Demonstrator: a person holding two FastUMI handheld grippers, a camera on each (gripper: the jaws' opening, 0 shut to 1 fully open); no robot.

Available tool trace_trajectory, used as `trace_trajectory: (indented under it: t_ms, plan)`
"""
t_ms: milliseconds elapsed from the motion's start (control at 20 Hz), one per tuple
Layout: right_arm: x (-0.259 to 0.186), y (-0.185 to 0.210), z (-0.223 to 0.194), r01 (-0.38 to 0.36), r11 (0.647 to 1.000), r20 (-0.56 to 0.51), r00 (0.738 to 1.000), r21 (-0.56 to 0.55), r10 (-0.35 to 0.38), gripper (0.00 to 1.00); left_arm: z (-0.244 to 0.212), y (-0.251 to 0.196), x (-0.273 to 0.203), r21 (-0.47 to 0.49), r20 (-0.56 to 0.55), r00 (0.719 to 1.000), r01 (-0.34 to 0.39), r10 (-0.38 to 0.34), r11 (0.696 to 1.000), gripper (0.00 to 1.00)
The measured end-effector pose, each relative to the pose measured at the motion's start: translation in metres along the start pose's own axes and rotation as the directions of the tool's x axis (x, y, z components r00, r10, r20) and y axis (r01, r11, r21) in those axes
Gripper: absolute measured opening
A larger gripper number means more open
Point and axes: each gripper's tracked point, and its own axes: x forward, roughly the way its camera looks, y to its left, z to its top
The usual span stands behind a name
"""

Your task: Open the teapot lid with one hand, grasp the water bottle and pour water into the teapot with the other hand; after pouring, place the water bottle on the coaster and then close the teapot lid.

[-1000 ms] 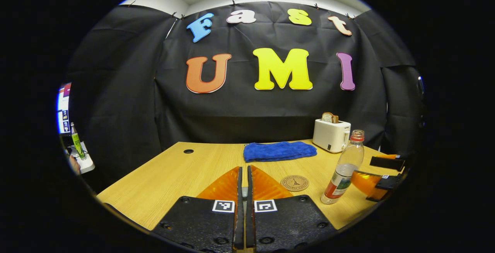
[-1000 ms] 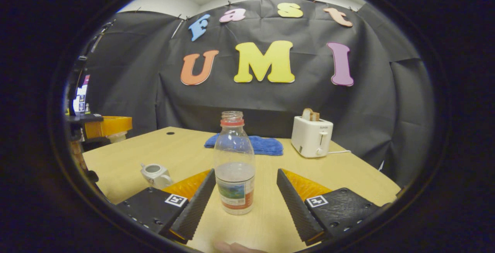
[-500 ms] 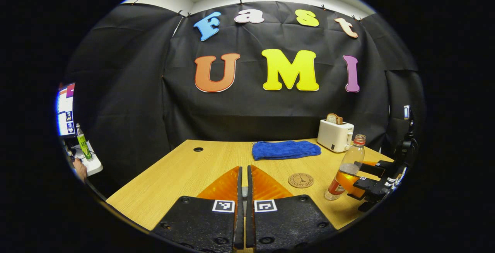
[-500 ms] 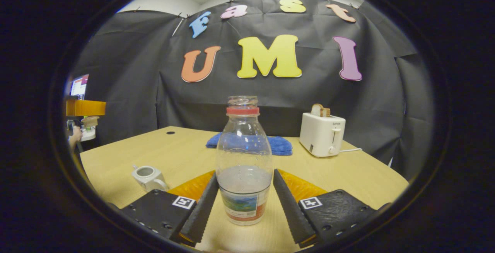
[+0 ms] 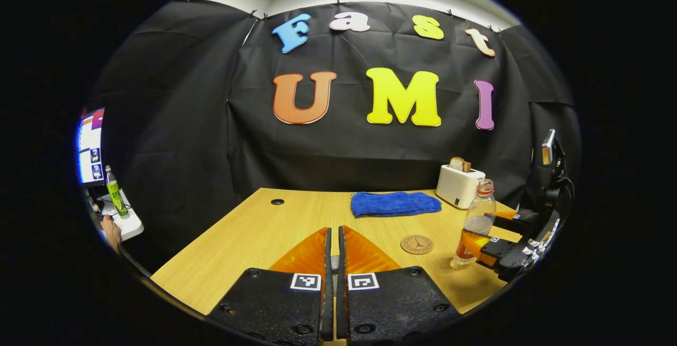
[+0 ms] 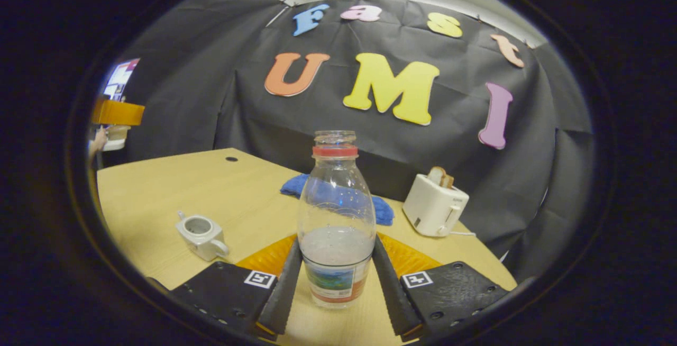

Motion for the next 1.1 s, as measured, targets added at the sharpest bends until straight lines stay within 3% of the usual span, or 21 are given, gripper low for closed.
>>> trace_trajectory:
  t_ms: [150,450,550,750,1100]
  plan:
    - [0.006,0.015,0.002,0.021,0.984,-0.020,0.999,-0.177,-0.025,0.72,0.002,0.020,-0.001,0.028,0.009,0.999,-0.042,0.042,0.999,0.04]
    - [0.012,0.040,-0.004,0.058,0.902,-0.041,0.996,-0.427,-0.083,0.72,0.001,0.034,-0.001,0.027,0.007,0.999,-0.050,0.050,0.998,0.05]
    - [0.015,0.043,-0.002,0.096,0.840,-0.009,0.993,-0.535,-0.120,0.72,-0.001,0.044,0.001,0.026,-0.003,0.997,-0.071,0.072,0.997,0.04]
    - [0.020,0.042,-0.006,0.186,0.664,0.080,0.979,-0.724,-0.187,0.72,0.001,0.048,0.000,-0.007,-0.002,0.998,-0.065,0.065,0.998,0.05]
    - [0.022,0.047,-0.006,0.257,0.446,0.181,0.962,-0.858,-0.205,0.72,-0.003,0.057,0.001,-0.018,-0.013,0.997,-0.077,0.077,0.997,0.04]
